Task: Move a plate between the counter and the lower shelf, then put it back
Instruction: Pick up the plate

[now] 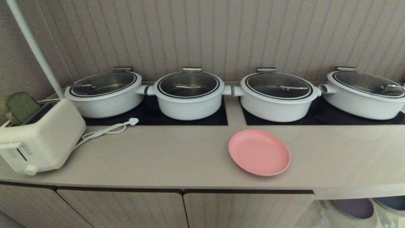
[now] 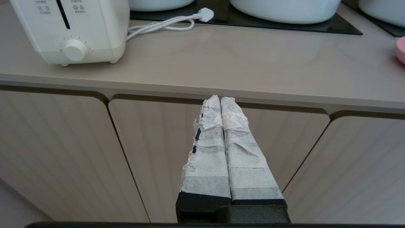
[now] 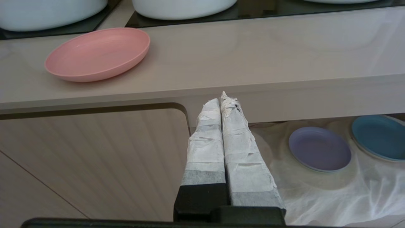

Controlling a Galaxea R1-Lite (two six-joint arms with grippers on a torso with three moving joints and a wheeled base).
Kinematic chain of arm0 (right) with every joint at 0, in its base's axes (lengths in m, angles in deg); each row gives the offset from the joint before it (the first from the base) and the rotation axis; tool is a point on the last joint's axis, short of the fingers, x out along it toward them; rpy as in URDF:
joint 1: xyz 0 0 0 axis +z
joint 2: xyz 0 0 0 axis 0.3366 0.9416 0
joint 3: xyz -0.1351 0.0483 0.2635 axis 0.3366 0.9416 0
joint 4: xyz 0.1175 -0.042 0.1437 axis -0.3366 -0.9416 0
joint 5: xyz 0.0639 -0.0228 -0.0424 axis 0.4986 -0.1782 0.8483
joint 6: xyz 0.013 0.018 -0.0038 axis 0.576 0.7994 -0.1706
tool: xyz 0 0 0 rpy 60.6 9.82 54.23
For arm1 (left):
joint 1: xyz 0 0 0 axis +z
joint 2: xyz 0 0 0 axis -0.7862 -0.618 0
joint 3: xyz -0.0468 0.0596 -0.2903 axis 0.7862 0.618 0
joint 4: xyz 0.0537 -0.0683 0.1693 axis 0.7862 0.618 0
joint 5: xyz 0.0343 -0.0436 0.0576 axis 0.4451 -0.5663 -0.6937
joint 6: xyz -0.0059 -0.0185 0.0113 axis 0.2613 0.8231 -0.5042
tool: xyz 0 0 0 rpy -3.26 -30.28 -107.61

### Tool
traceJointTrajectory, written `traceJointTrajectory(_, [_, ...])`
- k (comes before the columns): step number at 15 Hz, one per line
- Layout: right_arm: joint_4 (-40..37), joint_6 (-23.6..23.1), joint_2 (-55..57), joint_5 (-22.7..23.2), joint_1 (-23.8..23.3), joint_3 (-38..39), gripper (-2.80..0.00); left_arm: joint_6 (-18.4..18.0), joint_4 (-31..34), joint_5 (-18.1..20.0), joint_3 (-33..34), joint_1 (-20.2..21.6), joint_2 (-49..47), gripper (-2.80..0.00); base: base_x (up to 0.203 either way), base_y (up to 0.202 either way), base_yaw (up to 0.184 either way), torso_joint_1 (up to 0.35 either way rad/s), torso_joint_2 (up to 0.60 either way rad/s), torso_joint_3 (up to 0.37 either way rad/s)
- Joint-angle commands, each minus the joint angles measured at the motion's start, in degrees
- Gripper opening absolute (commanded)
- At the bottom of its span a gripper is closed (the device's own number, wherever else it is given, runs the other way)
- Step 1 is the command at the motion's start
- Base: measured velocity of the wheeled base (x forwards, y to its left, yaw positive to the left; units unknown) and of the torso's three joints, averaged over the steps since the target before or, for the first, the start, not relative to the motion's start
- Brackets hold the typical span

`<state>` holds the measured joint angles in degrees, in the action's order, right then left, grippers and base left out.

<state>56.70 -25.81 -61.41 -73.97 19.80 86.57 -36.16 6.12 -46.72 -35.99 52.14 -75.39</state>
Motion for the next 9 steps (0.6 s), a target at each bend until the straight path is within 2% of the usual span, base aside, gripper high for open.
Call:
traceJointTrajectory(1, [0.0, 0.0, 0.0, -0.1, 0.0, 0.0, -2.8, 0.1, 0.0, 0.0, 0.0, 0.0, -0.1, -2.8, 0.0, 0.0, 0.0, 0.0, 0.0, 0.0])
traceJointTrajectory(9, [-0.9, -0.7, 0.0, 0.0, 0.0, -0.3, -2.8, 0.0, 0.0, 0.0, 0.0, 0.0, -0.1, -2.8, 0.0, 0.0, 0.0, 0.0, 0.0, 0.0])
